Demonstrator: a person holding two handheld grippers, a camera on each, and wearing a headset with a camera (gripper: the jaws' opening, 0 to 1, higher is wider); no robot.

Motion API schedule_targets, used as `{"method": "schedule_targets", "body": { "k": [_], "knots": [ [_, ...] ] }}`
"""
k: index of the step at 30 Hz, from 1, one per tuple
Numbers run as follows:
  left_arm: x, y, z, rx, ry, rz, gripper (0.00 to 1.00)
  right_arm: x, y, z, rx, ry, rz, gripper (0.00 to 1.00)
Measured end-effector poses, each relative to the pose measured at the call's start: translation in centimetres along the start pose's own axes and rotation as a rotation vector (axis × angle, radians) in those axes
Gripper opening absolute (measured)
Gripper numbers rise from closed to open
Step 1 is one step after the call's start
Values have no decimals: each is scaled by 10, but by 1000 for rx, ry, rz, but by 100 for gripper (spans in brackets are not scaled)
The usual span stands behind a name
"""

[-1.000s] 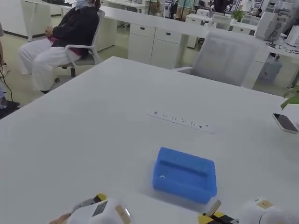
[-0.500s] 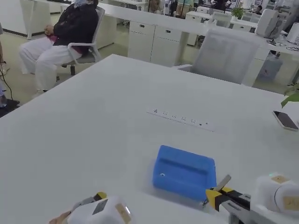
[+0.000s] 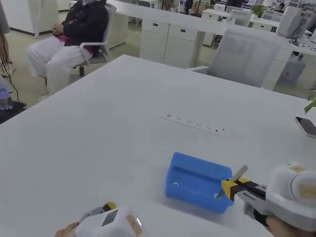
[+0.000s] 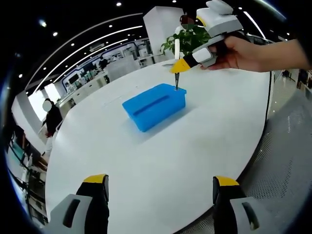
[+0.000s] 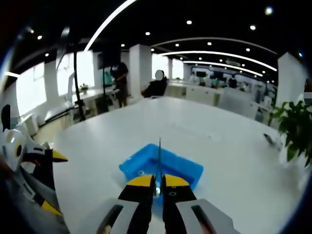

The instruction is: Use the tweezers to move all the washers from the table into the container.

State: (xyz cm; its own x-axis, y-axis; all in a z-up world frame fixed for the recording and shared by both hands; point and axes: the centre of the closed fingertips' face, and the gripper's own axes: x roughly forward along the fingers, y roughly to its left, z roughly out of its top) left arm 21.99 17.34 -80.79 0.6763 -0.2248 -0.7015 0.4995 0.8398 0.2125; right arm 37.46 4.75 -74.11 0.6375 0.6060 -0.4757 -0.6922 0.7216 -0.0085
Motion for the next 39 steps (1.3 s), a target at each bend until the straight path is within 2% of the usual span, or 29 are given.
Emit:
{"method": "schedule_targets", "body": {
  "k": [7, 14, 18, 22, 33, 39],
  "knots": [
    [1, 0, -2, 0, 15, -3, 90, 18, -11, -1, -24, 8, -15, 3],
    [1, 0, -4, -2, 25, -1, 90, 38, -14, -17, -16, 52, -10, 3],
    [2, -1, -6, 0, 35, -7, 90, 42, -16, -23, 15, 64, -15, 3],
    [3, -3, -7, 7, 46, -10, 90, 54, -20, -31, 42, 75, -21, 3],
    [3, -2, -8, 2, 49, -10, 89, 66, -22, -47, 38, 122, -29, 3],
    [3, -2, -9, 0, 52, -11, 89, 65, -22, -46, 25, 123, -28, 3]
  ]
}}
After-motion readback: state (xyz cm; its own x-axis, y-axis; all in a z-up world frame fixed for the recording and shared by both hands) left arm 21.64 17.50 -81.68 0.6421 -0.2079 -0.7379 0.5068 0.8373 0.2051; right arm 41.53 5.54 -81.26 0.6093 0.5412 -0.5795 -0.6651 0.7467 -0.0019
